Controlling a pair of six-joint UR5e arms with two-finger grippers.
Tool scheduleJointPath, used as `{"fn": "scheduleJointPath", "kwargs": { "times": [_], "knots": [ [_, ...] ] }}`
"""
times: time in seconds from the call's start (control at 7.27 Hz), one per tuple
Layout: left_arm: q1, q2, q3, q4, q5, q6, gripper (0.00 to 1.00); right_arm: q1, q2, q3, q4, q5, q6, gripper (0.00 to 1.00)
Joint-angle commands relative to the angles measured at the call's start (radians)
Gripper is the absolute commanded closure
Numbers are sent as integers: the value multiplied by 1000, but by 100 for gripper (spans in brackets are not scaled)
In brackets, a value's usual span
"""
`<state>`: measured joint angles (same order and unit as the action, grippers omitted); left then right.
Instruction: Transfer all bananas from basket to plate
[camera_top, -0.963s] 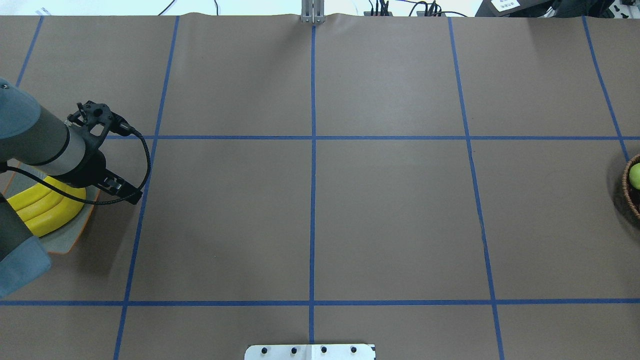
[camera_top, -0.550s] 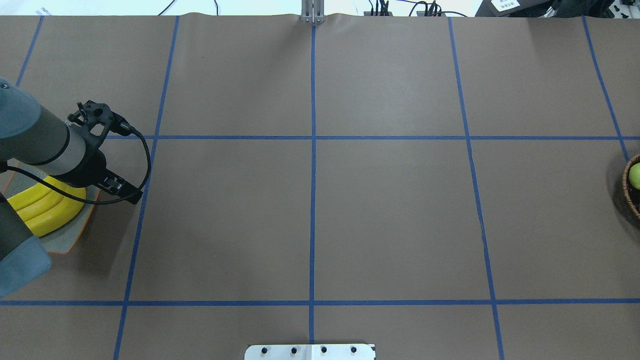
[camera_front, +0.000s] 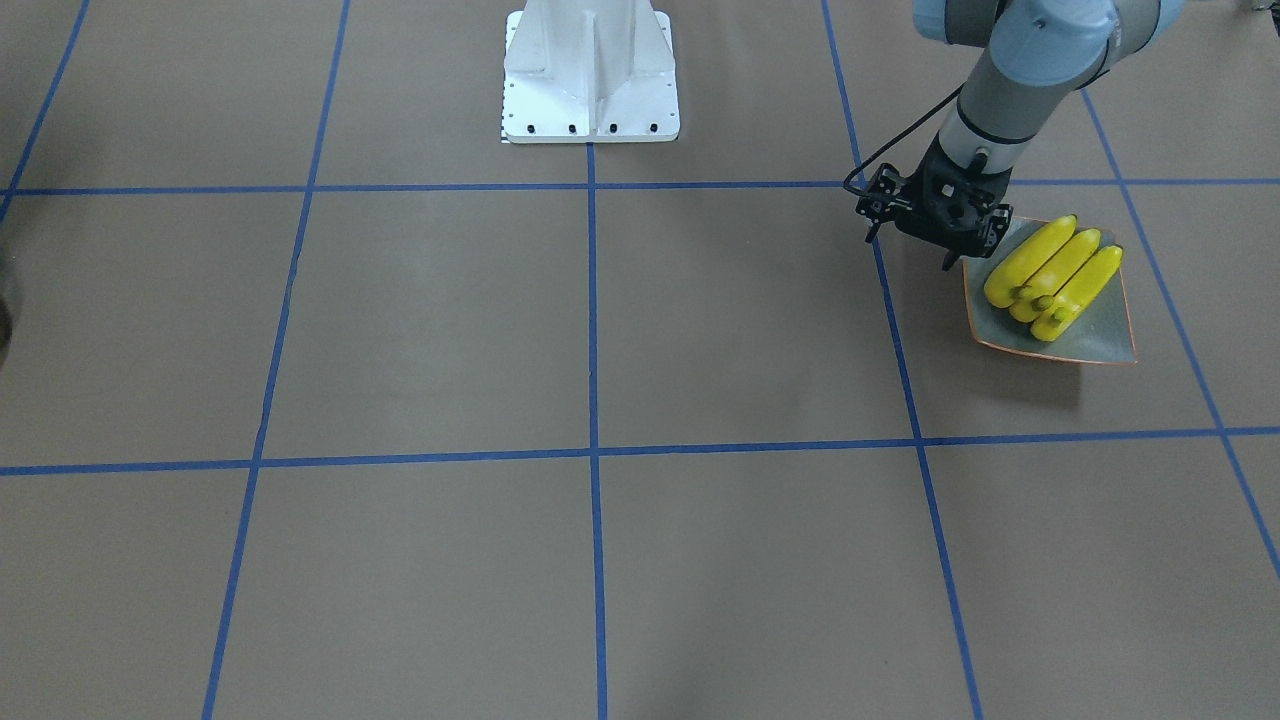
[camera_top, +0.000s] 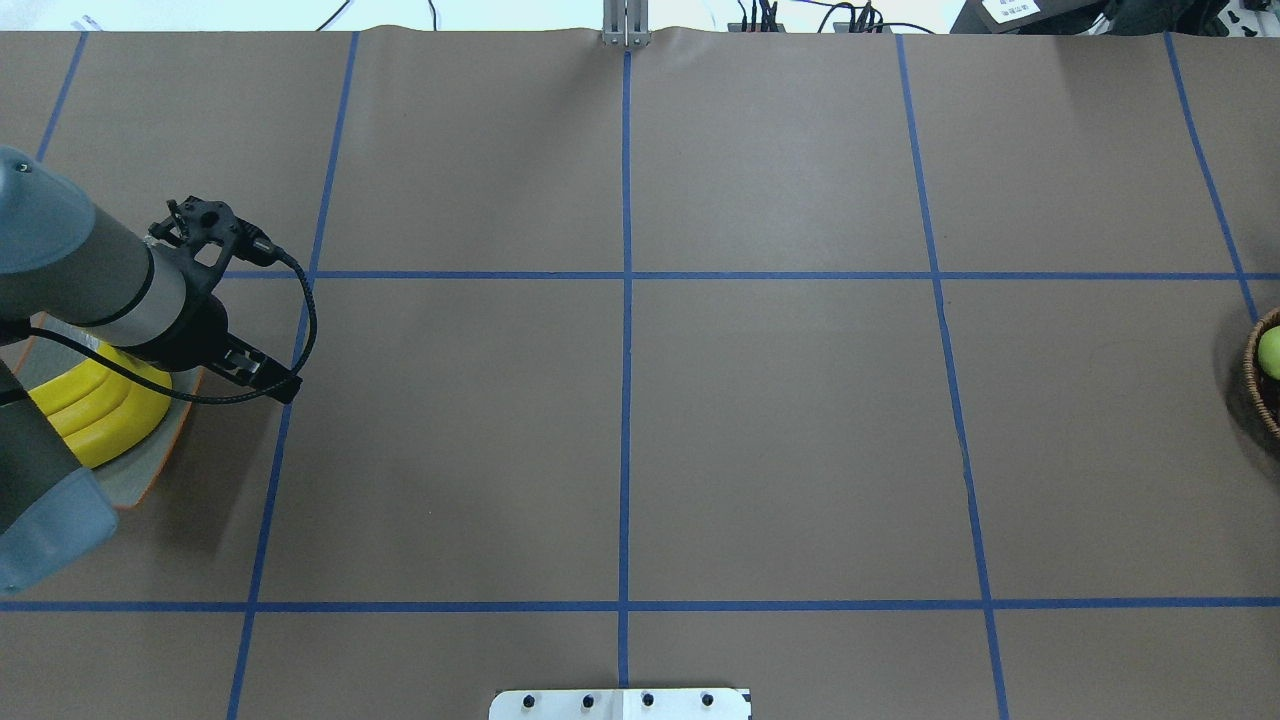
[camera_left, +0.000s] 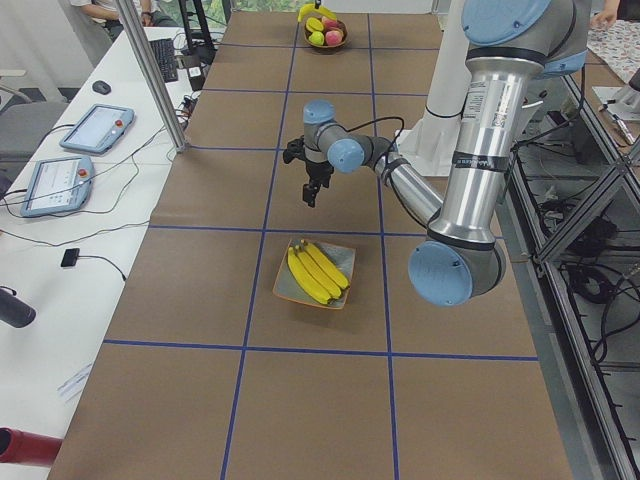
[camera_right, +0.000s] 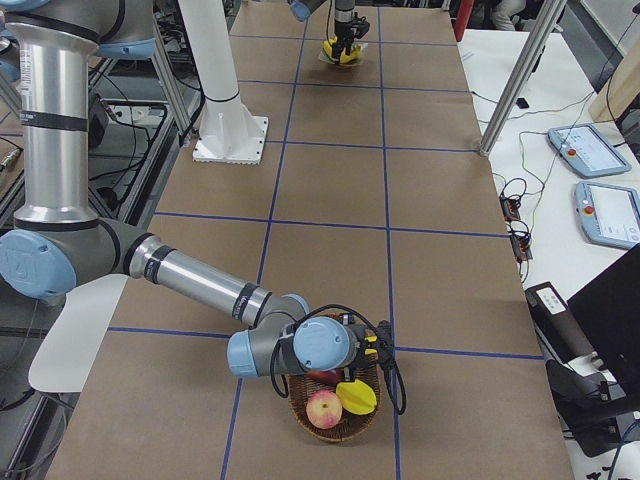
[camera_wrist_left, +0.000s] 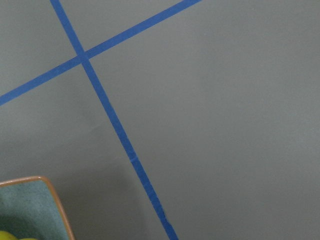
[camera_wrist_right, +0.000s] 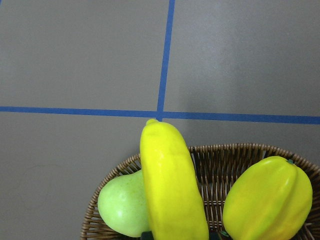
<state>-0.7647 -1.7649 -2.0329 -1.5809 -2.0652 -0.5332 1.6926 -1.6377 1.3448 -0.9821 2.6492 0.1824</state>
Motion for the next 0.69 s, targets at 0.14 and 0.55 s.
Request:
{"fn": "scheduleJointPath", "kwargs": {
  "times": [0.14, 0.55],
  "knots": [
    [4, -154, 63, -8, -6, -56, 2, -131, 123, 82, 0, 21, 288, 100],
    [5, -226, 149, -211, -33, -112, 1, -319, 293, 117, 0, 31, 452, 100]
  ]
}}
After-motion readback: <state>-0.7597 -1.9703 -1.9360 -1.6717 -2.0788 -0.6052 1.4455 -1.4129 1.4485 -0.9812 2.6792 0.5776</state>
